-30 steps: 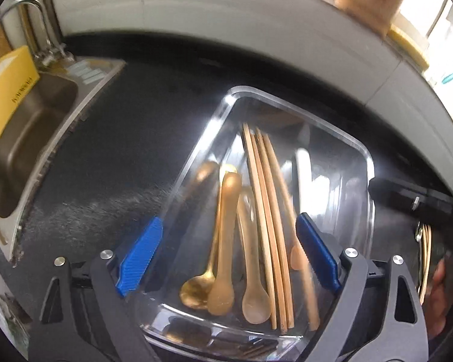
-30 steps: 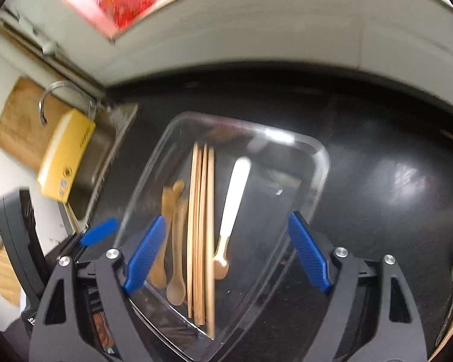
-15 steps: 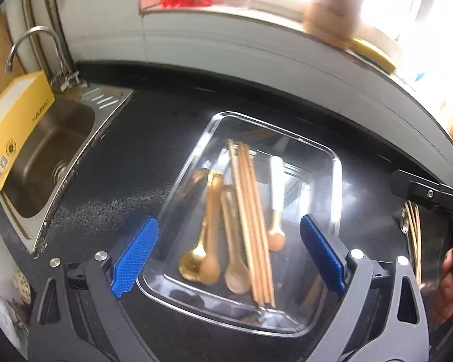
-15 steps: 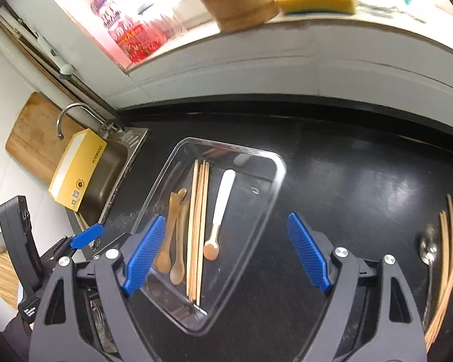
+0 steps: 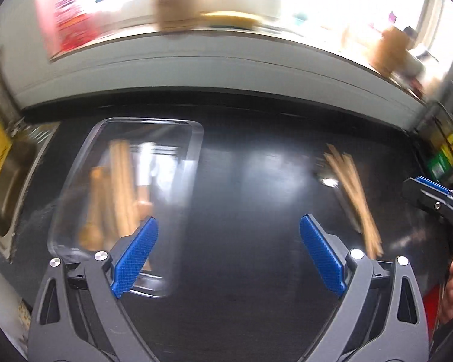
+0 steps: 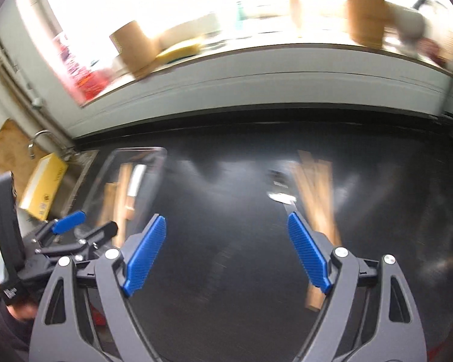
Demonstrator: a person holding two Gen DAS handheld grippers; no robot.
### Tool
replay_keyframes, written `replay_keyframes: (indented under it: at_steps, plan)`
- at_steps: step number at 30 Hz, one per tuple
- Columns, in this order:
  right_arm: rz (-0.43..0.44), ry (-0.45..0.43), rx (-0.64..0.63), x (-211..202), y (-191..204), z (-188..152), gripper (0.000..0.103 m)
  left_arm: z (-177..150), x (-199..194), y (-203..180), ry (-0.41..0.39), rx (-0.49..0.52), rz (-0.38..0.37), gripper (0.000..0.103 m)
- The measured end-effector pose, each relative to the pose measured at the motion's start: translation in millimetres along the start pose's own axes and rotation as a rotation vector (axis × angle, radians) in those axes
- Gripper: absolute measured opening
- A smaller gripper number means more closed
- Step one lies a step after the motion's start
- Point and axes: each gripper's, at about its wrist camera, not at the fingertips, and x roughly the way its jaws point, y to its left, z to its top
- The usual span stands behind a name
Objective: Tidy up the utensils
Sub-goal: 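Move both open tools back over the metal spoon and chopsticks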
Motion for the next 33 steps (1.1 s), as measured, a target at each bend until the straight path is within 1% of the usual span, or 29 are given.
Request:
replay_keyframes:
  at_steps: [2, 6, 9, 13, 19, 25, 28, 33]
  plan:
    - [-0.06, -0.016, 0.017, -19.1, -28.3, -12.4, 0.081, -4.7, 0.3, -28.1, 0.001, 0.039, -0.024, 0.092]
    - [-0.142, -0.036, 0.027, -48.9, -69.0, -33.0, 0.081, -15.4, -0.2, -80.2, -0.007, 0.097, -0.073, 0.092]
    - [-0.164, -0.044, 0.033, -65.0, -90.4, -44.6, 0.081, -20.4, -0.3, -106.3, -0.012, 0.124, -0.098, 0.092]
    - [-0.177, -0.059, 0.024, -78.3, -103.7, -51.8, 0.081, -21.4, 0.6, -129.8, -0.019, 0.146, -0.111, 0.092]
    - [-0.178, -0.063, 0.002, -80.4, -106.6, -51.7, 0.081, -18.6, 6.0, -136.6, -0.005, 0.135, -0.105, 0.092]
    - [-0.171, -0.042, -0.017, -68.5, -107.4, -45.9, 0.081, -14.5, 18.3, -135.2, 0.023, 0.117, -0.1, 0.092]
    - [-0.169, -0.025, -0.034, -56.4, -107.0, -41.8, 0.081, -10.5, 25.5, -134.0, 0.03, 0.114, -0.091, 0.092]
    - [-0.186, 0.037, -0.092, -17.6, -110.5, -37.8, 0.081, -1.1, 49.4, -131.0, 0.06, 0.11, -0.07, 0.092]
